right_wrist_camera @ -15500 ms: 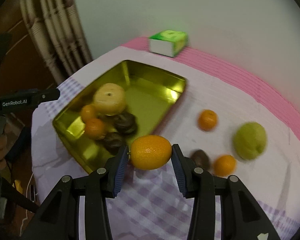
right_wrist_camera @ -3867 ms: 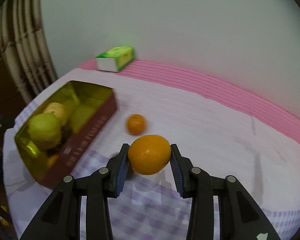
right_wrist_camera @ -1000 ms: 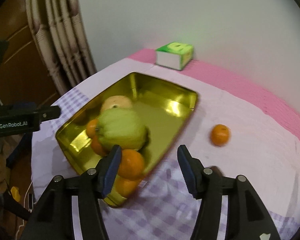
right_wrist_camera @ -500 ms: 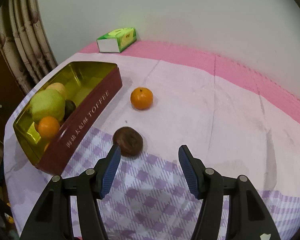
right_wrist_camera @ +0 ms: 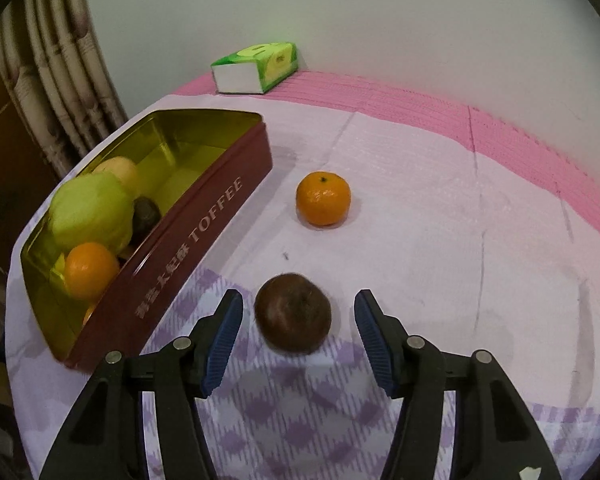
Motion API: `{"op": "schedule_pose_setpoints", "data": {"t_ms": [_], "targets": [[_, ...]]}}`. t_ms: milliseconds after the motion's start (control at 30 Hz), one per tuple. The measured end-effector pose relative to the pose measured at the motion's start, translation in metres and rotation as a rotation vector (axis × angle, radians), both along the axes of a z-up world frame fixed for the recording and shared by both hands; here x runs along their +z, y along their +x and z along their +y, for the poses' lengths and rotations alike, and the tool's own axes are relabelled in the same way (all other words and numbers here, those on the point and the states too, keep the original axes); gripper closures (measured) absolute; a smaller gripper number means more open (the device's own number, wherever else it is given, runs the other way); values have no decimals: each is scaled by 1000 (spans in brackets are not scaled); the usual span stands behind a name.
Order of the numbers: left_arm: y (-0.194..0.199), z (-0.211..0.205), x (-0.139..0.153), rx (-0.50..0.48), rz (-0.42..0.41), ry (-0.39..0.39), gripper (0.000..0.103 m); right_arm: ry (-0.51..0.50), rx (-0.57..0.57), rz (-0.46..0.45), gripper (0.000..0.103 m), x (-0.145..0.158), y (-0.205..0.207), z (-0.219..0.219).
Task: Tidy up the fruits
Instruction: 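Grasp the dark brown fruit on the cloth with the right gripper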
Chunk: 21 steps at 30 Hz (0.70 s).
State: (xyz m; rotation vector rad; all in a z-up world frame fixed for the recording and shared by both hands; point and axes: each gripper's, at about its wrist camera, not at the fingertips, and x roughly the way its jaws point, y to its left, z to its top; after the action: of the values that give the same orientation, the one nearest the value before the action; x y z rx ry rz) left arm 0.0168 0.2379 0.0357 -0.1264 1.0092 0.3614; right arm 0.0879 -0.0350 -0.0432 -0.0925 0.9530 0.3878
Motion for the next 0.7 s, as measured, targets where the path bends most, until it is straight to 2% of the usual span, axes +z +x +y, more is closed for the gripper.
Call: {"op": "schedule_pose_setpoints", "data": {"t_ms": [133,433,700], "targets": [[2,-1,-3,-4,12,7,15,27,-22,45,53,-7,7,-5],[5,-3,-6,-7,23,17,15,32,-10,43,65,-10,5,-5],[6,-4,-6,-17,25,30,15,20,-26,29,66,-10,5,-8]]}}
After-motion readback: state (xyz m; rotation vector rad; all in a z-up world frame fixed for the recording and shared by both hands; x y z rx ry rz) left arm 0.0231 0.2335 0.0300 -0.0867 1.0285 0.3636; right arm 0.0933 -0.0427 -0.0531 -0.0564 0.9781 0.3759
